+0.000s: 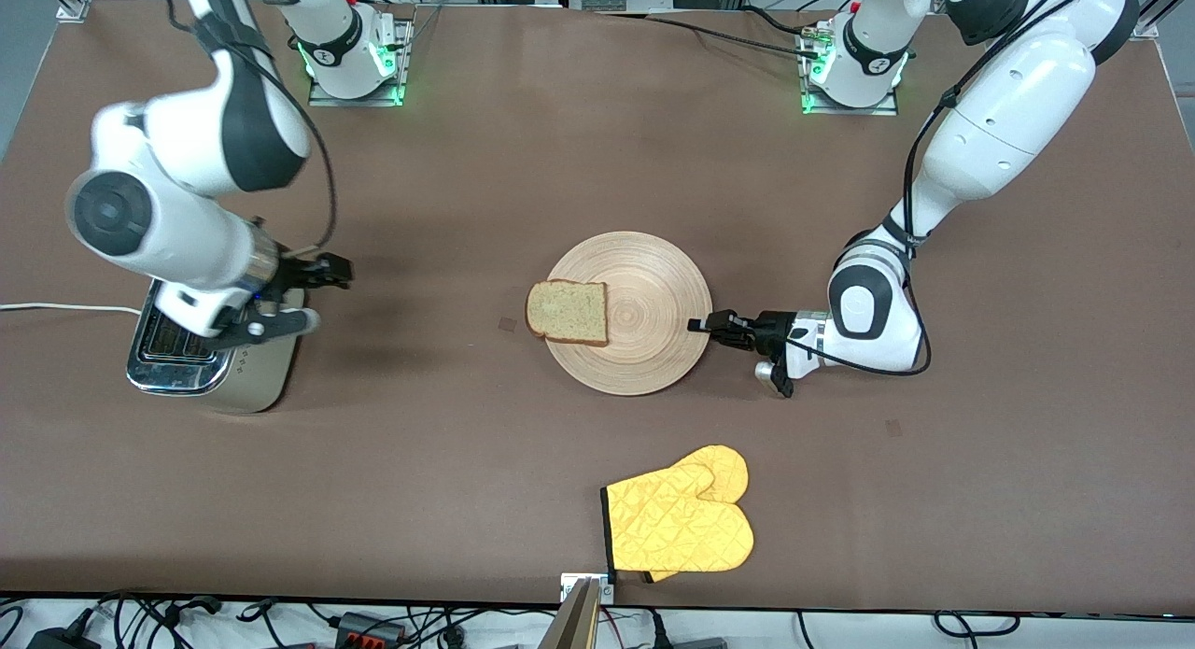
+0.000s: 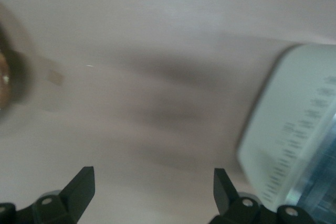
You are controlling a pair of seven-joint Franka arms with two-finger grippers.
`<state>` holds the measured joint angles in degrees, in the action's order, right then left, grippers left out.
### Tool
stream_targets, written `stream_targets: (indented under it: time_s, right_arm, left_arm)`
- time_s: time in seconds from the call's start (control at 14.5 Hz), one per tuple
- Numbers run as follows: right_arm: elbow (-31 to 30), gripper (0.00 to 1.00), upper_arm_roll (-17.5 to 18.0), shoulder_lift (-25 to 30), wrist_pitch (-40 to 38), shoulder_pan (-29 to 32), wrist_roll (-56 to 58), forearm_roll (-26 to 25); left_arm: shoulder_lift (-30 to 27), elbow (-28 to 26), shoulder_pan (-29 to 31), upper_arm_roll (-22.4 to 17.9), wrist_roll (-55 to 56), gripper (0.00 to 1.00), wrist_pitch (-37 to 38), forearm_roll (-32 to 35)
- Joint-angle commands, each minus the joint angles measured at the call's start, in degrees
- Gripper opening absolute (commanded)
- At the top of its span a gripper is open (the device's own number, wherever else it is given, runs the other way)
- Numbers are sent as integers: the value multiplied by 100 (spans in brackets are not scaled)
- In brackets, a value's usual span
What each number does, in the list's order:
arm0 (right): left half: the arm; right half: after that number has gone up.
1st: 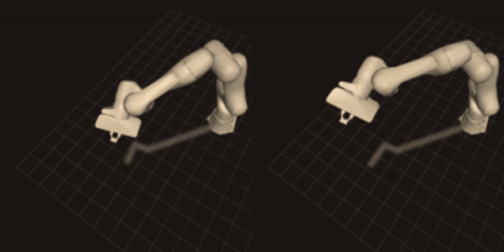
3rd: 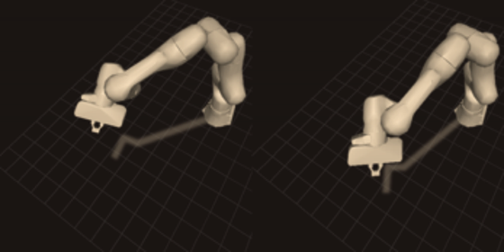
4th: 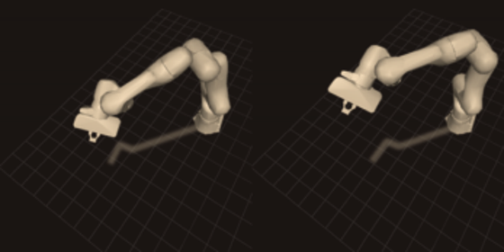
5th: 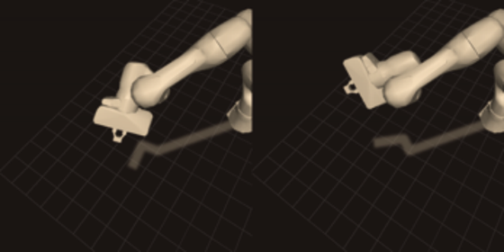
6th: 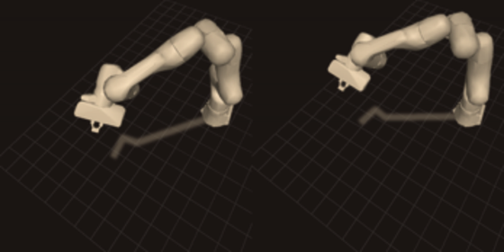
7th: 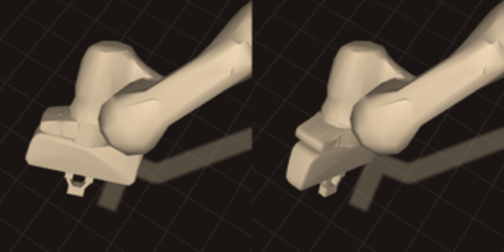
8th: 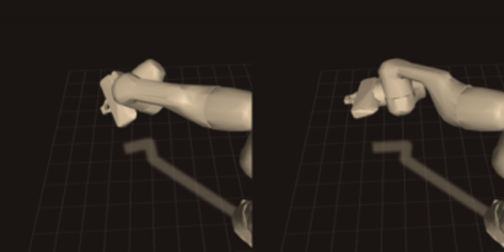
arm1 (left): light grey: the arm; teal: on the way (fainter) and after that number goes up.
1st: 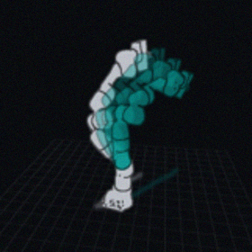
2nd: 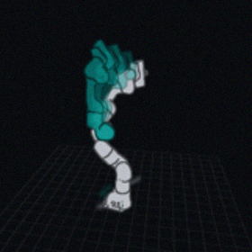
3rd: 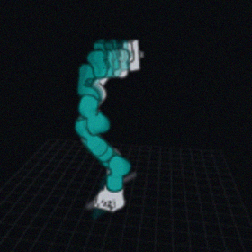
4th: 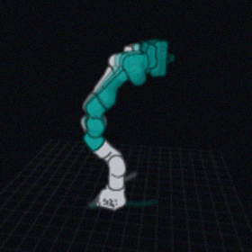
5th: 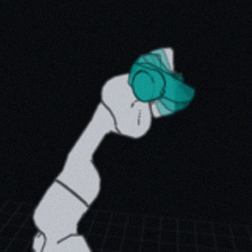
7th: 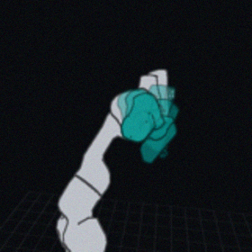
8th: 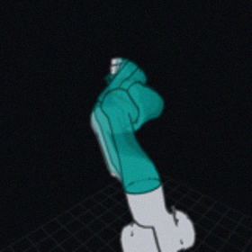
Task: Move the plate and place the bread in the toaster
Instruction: 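Grasp the bread slice with the right gripper while the left gripper releases the plate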
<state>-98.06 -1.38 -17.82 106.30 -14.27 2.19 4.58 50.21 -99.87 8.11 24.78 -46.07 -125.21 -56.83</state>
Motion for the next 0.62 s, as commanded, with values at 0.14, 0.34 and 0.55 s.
stream_targets:
  time_s: [0.14, 0.34, 0.55]
  right_arm:
    - [130, 100, -38, -608, 408, -137, -35, 630]
    - [121, 100, -38, -968, 550, -217, -96, 1568]
    - [95, 100, -38, -1197, 822, -383, -183, 2098]
  left_arm:
    - [-362, 3, 357, -70, -24, 100, 539, 4]
    - [-512, 414, 744, -123, 37, 100, 1049, 1415]
    - [-538, 968, 999, -131, 308, 100, 1586, 2918]
